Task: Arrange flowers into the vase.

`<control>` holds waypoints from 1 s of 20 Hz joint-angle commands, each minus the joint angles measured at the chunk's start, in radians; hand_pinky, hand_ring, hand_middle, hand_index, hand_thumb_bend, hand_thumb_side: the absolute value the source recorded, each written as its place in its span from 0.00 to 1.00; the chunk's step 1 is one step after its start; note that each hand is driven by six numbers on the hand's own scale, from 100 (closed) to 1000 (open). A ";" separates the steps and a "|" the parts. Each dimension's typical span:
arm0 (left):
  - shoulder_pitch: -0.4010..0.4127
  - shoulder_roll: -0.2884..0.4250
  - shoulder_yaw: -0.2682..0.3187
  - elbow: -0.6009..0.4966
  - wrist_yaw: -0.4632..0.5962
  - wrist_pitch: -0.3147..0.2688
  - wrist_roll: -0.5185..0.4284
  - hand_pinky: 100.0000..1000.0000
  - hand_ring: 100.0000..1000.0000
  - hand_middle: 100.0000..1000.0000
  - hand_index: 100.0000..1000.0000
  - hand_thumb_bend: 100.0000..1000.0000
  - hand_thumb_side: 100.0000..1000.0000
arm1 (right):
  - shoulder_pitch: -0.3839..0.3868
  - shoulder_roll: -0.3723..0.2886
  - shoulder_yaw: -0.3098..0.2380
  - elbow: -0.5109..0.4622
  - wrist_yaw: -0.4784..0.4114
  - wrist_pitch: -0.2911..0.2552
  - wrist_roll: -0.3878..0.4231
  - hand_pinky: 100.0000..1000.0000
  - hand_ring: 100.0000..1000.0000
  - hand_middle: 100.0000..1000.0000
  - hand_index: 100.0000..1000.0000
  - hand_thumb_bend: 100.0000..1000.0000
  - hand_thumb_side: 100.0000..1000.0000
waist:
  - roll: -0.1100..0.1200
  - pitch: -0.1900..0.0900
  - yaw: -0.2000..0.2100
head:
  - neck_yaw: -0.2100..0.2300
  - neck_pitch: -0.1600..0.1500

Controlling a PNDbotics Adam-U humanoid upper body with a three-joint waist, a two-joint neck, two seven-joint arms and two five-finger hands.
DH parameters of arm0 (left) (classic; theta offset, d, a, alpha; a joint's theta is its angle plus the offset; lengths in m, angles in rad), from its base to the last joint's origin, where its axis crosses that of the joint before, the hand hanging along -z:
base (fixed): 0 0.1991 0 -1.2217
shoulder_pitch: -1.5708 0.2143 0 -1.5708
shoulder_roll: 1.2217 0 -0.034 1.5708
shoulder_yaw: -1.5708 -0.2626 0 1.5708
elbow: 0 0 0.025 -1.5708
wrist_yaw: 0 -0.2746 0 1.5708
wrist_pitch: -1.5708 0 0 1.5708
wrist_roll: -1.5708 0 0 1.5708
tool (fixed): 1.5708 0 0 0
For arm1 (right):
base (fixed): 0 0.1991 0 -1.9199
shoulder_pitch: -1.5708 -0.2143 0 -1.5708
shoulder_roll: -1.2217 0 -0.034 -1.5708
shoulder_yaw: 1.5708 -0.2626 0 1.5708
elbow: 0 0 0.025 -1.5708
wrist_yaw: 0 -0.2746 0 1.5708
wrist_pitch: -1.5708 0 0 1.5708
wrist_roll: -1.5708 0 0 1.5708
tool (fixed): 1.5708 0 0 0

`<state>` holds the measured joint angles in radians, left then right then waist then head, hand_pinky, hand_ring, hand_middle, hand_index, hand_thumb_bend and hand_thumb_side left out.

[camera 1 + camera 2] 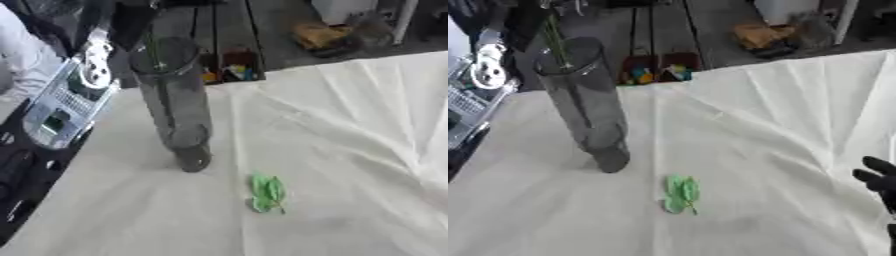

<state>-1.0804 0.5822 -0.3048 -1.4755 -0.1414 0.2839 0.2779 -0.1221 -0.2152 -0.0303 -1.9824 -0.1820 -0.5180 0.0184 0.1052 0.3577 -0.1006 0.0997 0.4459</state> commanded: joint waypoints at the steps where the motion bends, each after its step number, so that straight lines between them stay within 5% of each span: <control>1: -0.012 0.031 0.006 -0.008 -0.006 -0.003 -0.017 0.37 0.63 0.67 0.69 0.00 0.97 | -0.004 -0.004 -0.005 -0.018 -0.005 0.002 0.001 0.76 0.80 0.50 0.64 0.00 1.00 | -0.005 -0.023 0.000 | -0.002 -0.015; 20: 0.000 0.023 0.001 -0.006 0.038 -0.029 0.000 0.42 0.70 0.73 0.76 0.00 1.00 | -0.006 0.001 -0.004 -0.018 -0.003 0.007 0.006 0.76 0.81 0.50 0.65 0.00 1.00 | -0.009 -0.017 0.002 | -0.006 -0.023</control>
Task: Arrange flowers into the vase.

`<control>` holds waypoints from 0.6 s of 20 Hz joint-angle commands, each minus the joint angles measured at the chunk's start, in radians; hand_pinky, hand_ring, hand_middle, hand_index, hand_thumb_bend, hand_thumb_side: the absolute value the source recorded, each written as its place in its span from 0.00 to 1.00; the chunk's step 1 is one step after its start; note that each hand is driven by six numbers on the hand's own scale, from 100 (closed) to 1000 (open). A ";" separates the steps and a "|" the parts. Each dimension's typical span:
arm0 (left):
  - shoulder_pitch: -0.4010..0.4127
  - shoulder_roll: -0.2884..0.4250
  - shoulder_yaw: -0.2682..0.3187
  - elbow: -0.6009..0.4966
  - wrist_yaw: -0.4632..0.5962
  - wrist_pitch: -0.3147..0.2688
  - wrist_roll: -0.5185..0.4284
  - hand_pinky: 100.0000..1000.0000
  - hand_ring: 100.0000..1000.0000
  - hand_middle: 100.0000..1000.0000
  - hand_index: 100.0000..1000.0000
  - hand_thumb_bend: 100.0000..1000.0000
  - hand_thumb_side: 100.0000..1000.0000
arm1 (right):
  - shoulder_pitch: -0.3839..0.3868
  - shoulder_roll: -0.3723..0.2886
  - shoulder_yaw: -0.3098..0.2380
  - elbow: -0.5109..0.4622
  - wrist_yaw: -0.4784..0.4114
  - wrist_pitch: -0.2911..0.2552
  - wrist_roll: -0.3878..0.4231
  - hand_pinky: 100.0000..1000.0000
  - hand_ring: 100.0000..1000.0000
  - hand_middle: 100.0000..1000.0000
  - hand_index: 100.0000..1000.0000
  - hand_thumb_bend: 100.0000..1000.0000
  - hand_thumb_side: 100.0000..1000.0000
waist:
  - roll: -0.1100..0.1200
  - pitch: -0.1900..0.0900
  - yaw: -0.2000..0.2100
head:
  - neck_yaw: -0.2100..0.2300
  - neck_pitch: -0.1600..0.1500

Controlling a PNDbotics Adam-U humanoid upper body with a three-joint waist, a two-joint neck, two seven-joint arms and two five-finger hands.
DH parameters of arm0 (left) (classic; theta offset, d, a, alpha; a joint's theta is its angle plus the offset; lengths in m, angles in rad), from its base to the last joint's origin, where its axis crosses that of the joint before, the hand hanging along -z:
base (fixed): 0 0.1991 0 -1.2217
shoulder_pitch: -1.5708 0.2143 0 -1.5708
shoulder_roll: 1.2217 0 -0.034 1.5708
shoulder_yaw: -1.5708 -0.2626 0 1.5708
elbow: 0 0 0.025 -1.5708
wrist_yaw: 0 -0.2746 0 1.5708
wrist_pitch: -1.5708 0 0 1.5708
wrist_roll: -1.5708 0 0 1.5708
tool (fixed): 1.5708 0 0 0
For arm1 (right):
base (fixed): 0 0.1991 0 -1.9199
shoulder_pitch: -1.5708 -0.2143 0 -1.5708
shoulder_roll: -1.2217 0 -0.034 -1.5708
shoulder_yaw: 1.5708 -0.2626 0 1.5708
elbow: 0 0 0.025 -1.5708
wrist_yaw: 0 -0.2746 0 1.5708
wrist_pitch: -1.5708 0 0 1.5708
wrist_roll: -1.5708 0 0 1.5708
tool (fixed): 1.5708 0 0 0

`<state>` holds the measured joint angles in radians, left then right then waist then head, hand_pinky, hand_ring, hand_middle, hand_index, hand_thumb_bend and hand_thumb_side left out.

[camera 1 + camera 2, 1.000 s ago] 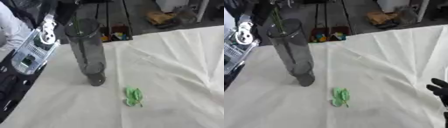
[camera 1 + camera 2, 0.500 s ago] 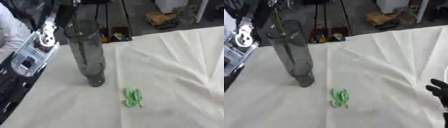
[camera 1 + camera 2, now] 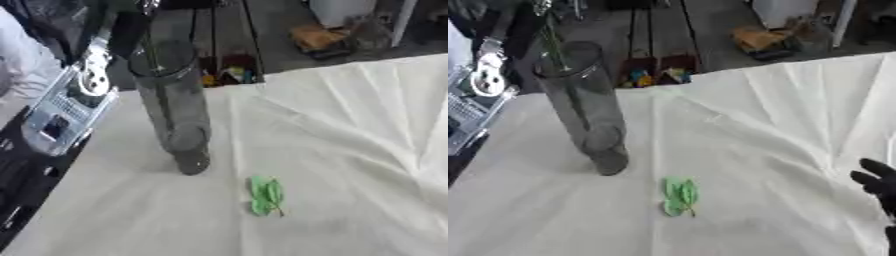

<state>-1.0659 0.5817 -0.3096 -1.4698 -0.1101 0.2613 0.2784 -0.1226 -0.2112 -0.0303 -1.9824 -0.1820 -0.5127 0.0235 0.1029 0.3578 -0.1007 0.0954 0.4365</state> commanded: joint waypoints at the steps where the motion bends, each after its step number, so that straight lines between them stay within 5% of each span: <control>1: -0.013 0.024 0.005 -0.012 0.008 -0.007 -0.001 0.42 0.70 0.73 0.76 0.00 1.00 | -0.006 -0.003 -0.004 -0.018 -0.003 0.002 0.001 0.76 0.81 0.50 0.65 0.00 1.00 | -0.006 -0.017 0.002 | -0.002 -0.013; 12: -0.018 0.007 0.017 -0.023 0.093 -0.008 0.073 0.41 0.66 0.67 0.78 0.00 1.00 | -0.005 -0.006 -0.004 -0.018 -0.008 0.007 -0.003 0.76 0.81 0.50 0.65 0.00 1.00 | -0.006 -0.021 0.001 | -0.003 -0.015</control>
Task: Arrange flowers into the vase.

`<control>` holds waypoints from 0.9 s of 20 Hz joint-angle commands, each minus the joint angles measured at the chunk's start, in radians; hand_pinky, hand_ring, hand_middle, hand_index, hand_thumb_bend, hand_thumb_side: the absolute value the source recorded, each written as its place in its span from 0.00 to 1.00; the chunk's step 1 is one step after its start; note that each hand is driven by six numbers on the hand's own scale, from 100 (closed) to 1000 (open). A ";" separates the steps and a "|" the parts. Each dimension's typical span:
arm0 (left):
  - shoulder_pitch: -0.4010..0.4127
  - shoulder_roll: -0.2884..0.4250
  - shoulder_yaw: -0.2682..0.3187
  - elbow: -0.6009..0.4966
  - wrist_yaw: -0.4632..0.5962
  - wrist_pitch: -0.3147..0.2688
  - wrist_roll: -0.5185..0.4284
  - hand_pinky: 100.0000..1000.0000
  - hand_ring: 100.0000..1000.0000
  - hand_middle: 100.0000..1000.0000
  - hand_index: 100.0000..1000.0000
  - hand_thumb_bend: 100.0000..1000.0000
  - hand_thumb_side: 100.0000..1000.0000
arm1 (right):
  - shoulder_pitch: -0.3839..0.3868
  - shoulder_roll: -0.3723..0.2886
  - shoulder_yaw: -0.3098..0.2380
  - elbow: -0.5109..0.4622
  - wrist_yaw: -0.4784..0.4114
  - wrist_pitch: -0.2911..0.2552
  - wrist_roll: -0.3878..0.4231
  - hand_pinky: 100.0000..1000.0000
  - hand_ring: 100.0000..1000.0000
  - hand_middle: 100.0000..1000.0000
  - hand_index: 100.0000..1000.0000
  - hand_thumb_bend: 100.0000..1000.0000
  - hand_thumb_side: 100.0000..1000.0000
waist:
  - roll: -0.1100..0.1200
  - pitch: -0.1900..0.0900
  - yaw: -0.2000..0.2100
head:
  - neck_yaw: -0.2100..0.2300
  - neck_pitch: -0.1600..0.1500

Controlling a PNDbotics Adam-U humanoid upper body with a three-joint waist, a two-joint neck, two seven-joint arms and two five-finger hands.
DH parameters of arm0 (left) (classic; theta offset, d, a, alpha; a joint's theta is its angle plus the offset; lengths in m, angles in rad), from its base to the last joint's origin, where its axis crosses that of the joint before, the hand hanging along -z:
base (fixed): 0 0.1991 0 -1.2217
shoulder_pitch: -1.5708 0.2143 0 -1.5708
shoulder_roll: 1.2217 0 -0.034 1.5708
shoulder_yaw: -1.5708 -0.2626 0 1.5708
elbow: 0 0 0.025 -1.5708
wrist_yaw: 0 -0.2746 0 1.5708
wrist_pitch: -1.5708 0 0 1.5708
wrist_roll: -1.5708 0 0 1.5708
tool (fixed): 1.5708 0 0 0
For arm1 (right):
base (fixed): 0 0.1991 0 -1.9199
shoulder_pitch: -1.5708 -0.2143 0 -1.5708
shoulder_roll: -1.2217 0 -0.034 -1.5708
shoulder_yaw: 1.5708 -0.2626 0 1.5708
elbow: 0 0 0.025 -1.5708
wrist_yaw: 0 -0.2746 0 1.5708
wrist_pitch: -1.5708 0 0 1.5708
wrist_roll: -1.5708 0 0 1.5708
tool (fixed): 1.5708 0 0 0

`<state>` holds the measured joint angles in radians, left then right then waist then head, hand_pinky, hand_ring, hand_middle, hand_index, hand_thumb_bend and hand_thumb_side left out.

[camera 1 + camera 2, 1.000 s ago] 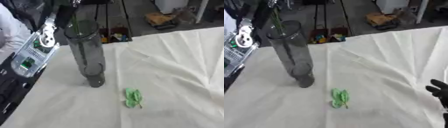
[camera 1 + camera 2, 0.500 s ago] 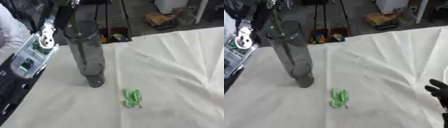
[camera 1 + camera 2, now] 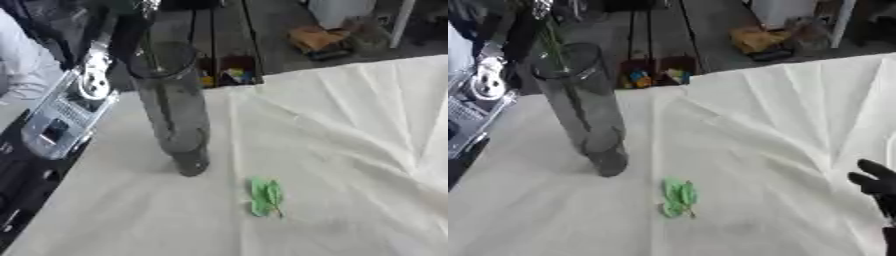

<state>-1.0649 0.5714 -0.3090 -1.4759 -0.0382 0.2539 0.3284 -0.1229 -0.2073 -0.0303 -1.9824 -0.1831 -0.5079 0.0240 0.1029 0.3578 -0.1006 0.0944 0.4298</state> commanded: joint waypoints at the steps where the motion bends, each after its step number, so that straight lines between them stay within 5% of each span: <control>1: -0.019 0.018 0.016 -0.017 0.030 0.003 0.029 0.41 0.66 0.67 0.78 0.00 1.00 | -0.005 -0.010 -0.004 -0.018 -0.007 0.003 -0.004 0.76 0.81 0.50 0.65 0.00 1.00 | -0.006 -0.021 0.002 | -0.002 -0.007; 9: -0.021 0.024 0.007 -0.030 0.063 0.022 0.028 0.42 0.67 0.67 0.78 0.00 1.00 | -0.003 -0.013 -0.004 -0.018 -0.011 0.008 -0.006 0.77 0.81 0.50 0.65 0.00 1.00 | -0.004 -0.027 0.004 | -0.004 -0.004; 18: -0.011 0.035 -0.016 -0.026 -0.049 -0.009 -0.015 0.43 0.68 0.67 0.77 0.00 0.98 | -0.004 -0.008 -0.005 -0.018 -0.007 0.012 -0.005 0.77 0.81 0.50 0.65 0.00 1.00 | -0.004 -0.022 0.002 | -0.004 -0.009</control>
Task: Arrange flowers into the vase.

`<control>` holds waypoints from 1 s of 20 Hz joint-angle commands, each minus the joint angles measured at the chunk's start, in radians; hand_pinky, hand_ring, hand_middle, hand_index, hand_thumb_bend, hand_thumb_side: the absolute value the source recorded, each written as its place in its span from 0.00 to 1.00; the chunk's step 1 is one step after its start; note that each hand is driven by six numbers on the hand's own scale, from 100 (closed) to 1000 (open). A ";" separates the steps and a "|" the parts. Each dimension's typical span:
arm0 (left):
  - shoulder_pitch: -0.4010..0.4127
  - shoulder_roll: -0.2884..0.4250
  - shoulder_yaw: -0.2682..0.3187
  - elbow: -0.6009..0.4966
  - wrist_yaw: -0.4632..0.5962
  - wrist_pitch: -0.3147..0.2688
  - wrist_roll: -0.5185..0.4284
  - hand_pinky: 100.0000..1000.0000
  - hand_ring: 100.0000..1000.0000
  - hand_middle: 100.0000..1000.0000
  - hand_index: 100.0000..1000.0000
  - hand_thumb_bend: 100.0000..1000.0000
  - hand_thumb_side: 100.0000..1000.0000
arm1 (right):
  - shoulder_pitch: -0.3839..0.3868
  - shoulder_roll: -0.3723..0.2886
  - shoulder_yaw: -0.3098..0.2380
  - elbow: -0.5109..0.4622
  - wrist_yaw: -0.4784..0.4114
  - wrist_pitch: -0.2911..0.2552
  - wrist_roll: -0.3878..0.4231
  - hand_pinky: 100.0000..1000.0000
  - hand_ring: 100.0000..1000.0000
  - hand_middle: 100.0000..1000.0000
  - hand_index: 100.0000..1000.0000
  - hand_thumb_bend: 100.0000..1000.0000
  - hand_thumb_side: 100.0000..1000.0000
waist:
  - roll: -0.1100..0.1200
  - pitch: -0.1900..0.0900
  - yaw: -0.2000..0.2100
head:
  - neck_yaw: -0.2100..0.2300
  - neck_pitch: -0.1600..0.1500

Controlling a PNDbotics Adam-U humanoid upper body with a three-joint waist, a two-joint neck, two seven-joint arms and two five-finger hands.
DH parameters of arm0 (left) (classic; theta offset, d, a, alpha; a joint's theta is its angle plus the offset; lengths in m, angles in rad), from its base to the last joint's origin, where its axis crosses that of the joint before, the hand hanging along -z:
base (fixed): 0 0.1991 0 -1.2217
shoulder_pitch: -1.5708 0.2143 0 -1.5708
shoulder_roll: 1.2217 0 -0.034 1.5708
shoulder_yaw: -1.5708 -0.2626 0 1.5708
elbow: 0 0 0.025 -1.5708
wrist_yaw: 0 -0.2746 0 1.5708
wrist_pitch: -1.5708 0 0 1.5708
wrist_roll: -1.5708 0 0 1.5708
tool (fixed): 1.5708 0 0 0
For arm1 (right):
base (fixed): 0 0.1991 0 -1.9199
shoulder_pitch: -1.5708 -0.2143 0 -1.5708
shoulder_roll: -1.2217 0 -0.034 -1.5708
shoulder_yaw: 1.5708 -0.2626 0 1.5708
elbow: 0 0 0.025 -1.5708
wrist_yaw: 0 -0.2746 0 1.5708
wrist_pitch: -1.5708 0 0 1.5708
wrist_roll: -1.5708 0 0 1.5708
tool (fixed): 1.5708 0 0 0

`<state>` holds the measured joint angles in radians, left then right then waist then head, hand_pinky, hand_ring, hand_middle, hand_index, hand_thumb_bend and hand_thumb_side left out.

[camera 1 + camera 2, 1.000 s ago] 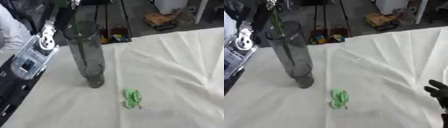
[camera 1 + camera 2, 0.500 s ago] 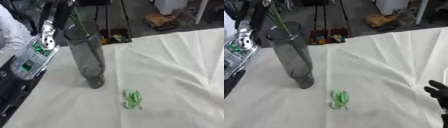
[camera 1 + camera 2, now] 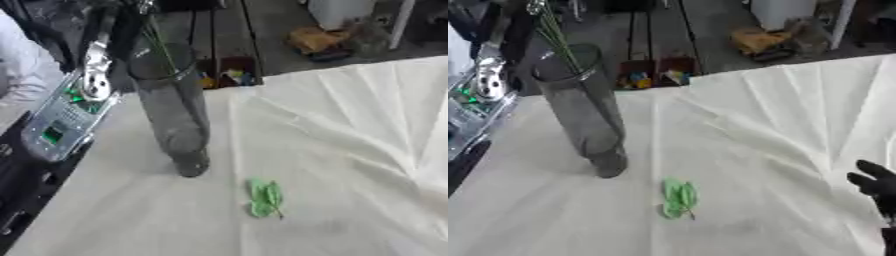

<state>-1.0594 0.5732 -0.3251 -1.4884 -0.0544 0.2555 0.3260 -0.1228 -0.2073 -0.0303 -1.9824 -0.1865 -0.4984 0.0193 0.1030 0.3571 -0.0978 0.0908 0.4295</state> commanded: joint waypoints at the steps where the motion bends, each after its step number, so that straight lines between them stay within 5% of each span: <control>1: -0.017 0.033 -0.003 -0.014 -0.046 -0.016 -0.018 0.43 0.68 0.67 0.77 0.00 0.97 | -0.005 -0.007 -0.004 -0.018 -0.003 0.005 0.001 0.77 0.81 0.50 0.65 0.00 1.00 | -0.004 -0.020 -0.001 | -0.001 -0.009; 11: -0.016 0.028 -0.012 -0.022 -0.148 -0.047 -0.046 0.44 0.68 0.68 0.78 0.00 0.95 | -0.009 0.001 -0.002 -0.018 0.002 0.022 0.006 0.78 0.82 0.50 0.65 0.00 1.00 | -0.002 -0.011 -0.002 | -0.003 -0.013; 20: -0.024 0.035 -0.003 -0.037 -0.135 -0.038 -0.050 0.43 0.68 0.68 0.73 0.00 0.97 | -0.007 0.002 0.000 -0.018 0.003 0.027 0.010 0.78 0.82 0.50 0.65 0.00 1.00 | -0.001 -0.013 0.000 | 0.000 -0.010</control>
<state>-1.0611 0.5737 -0.3408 -1.5055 -0.1937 0.2148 0.2759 -0.1235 -0.1986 -0.0302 -1.9824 -0.1855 -0.4731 0.0283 0.1053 0.3639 -0.0987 0.0901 0.4284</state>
